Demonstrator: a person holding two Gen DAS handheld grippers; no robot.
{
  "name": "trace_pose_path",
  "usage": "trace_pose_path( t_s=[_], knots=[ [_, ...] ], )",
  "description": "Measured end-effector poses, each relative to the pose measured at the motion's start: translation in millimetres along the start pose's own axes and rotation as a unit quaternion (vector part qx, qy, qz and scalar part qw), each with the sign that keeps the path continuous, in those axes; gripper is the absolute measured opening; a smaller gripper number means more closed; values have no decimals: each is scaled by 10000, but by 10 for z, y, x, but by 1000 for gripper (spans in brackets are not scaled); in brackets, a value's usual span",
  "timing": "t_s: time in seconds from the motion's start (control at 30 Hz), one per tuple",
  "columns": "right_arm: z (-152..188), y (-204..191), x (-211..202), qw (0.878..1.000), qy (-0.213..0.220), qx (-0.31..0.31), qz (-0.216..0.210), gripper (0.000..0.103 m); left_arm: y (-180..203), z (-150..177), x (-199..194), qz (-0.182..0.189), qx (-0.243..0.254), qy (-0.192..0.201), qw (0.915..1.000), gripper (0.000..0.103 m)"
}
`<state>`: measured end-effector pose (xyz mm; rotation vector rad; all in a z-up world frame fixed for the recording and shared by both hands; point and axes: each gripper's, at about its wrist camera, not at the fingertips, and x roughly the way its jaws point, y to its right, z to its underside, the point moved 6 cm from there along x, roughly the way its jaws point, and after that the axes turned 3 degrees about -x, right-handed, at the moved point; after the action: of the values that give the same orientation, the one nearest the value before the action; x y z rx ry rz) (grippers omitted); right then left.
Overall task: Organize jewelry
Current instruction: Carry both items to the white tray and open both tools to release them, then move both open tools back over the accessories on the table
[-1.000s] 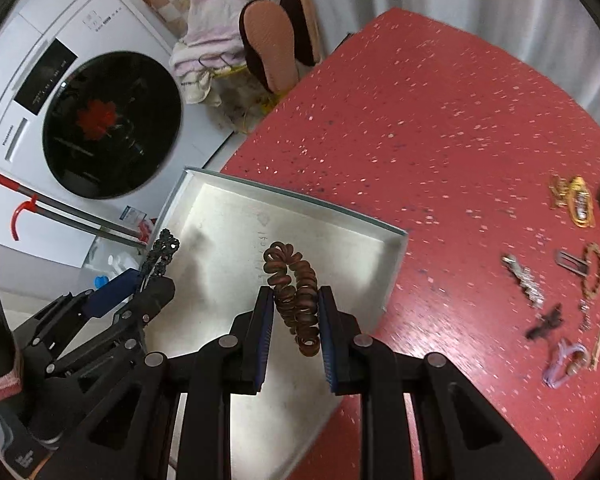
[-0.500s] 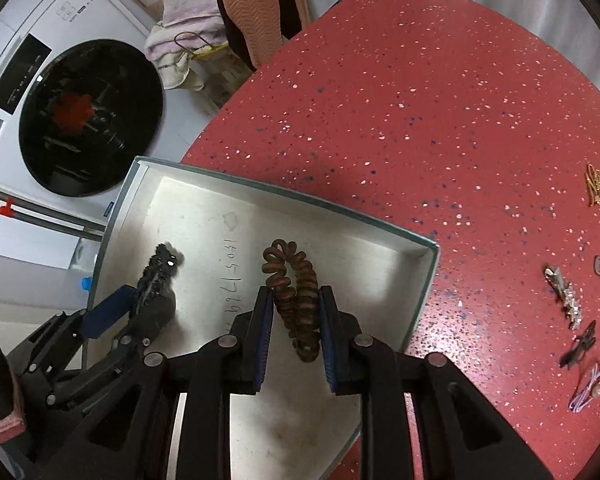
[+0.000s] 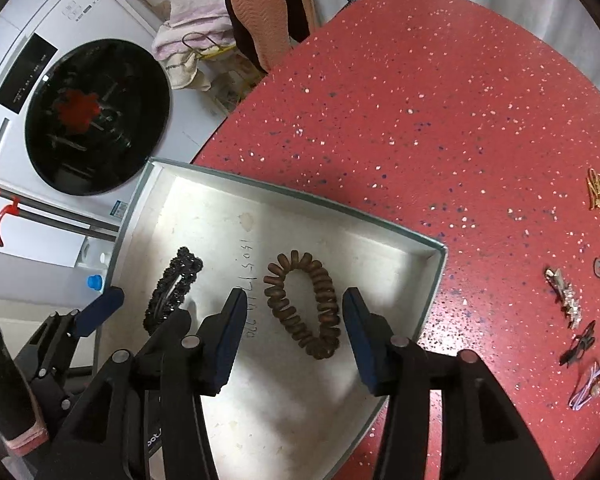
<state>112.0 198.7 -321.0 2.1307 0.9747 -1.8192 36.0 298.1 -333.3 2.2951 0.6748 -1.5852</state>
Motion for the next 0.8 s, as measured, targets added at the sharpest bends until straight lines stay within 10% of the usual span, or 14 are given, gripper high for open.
trace_pose_path(
  t_s=[0.1, 0.17, 0.8],
  knots=[
    [-29, -8, -119, 9999, 109, 47, -49, 57, 9, 13, -82, 2, 41, 43, 10000, 78],
    [-38, -13, -206, 9998, 180, 81, -89, 61, 13, 21, -133, 45, 24, 63, 10000, 103],
    [514, 722, -1004, 9942, 488, 957, 32, 84, 545, 184, -732, 419, 533, -117, 9976, 103]
  ],
)
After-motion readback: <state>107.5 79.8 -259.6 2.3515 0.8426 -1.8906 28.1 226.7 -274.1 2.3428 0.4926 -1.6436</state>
